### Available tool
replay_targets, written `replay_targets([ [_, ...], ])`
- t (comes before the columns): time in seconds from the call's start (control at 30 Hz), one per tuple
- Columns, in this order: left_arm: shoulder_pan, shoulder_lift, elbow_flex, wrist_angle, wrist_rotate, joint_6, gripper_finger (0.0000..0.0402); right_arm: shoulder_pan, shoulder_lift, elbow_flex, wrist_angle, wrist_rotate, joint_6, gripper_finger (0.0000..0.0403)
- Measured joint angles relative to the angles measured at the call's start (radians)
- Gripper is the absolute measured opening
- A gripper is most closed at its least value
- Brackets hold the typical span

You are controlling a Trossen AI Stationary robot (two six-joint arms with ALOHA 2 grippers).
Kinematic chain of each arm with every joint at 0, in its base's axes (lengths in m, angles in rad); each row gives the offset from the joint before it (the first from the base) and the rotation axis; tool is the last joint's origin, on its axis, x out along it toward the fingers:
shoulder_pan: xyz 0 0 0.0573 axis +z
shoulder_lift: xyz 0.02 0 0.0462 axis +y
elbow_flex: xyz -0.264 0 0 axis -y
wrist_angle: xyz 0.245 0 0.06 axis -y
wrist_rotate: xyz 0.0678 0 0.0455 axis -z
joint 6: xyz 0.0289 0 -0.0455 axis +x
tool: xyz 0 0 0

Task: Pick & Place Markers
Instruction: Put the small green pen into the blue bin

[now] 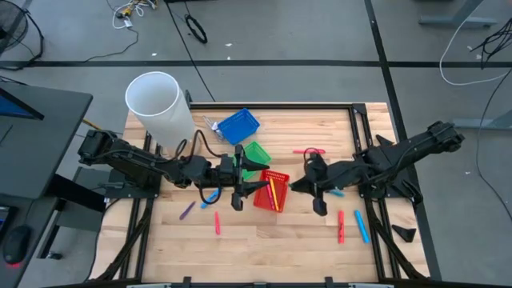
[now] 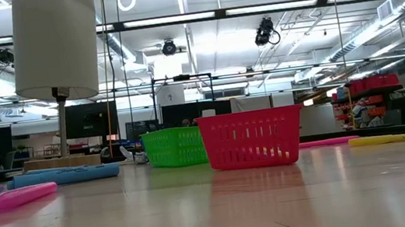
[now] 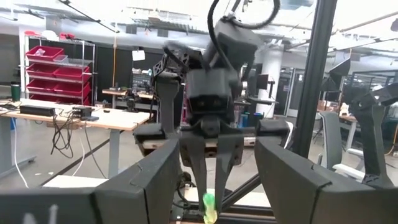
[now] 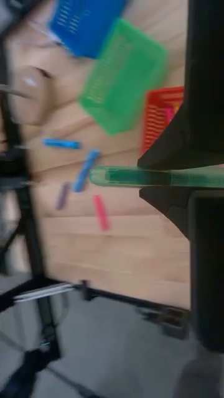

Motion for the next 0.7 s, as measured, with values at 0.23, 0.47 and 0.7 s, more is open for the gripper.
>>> replay_targets([
  [0.23, 0.0, 0.0, 0.0, 0.005, 0.0, -0.002, 0.0218, -0.038, 0.0, 0.0, 0.2, 0.008, -0.078, 0.0019],
  [0.47, 0.0, 0.0, 0.0, 0.005, 0.0, -0.003, 0.0218, -0.073, 0.001, 0.0, 0.312, 0.01, -0.134, 0.0019],
  [0.7, 0.0, 0.0, 0.0, 0.009, 0.0, -0.003, 0.0218, -0.084, 0.033, 0.002, 0.39, 0.009, -0.178, 0.0019],
])
